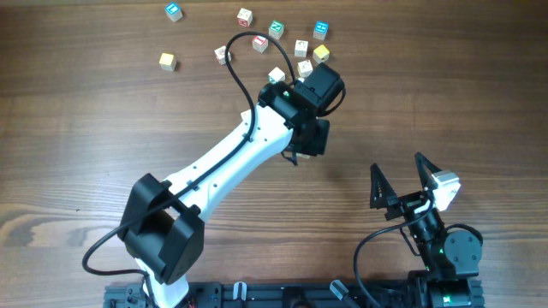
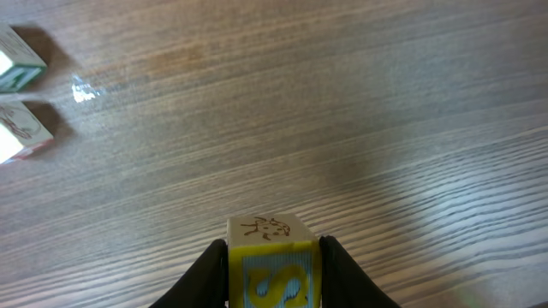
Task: Form a circle
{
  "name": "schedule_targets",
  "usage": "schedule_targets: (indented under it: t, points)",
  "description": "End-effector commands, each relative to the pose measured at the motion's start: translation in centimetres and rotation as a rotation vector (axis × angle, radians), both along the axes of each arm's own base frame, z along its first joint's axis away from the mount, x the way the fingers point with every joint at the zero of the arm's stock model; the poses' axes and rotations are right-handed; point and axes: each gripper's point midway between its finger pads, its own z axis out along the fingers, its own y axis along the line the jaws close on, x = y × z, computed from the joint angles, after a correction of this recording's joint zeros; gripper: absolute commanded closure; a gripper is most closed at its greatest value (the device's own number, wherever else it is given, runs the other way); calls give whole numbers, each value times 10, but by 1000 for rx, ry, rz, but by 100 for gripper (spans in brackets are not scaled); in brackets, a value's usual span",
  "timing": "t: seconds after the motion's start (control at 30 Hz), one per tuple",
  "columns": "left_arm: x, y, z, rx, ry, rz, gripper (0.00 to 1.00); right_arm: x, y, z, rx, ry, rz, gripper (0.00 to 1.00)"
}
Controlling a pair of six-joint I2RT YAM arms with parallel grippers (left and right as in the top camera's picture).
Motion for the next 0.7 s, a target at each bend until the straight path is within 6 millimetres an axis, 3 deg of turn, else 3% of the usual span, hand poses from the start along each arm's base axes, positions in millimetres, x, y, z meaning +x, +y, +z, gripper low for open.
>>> schedule_targets:
  t: [0.0, 0.67]
  points:
    - [-8, -4, -8, 1, 16, 3, 73, 0, 0, 2, -4, -13, -4, 0]
    - [2, -17, -6, -49, -35, -3, 74, 0, 0, 2, -5, -14, -4, 0]
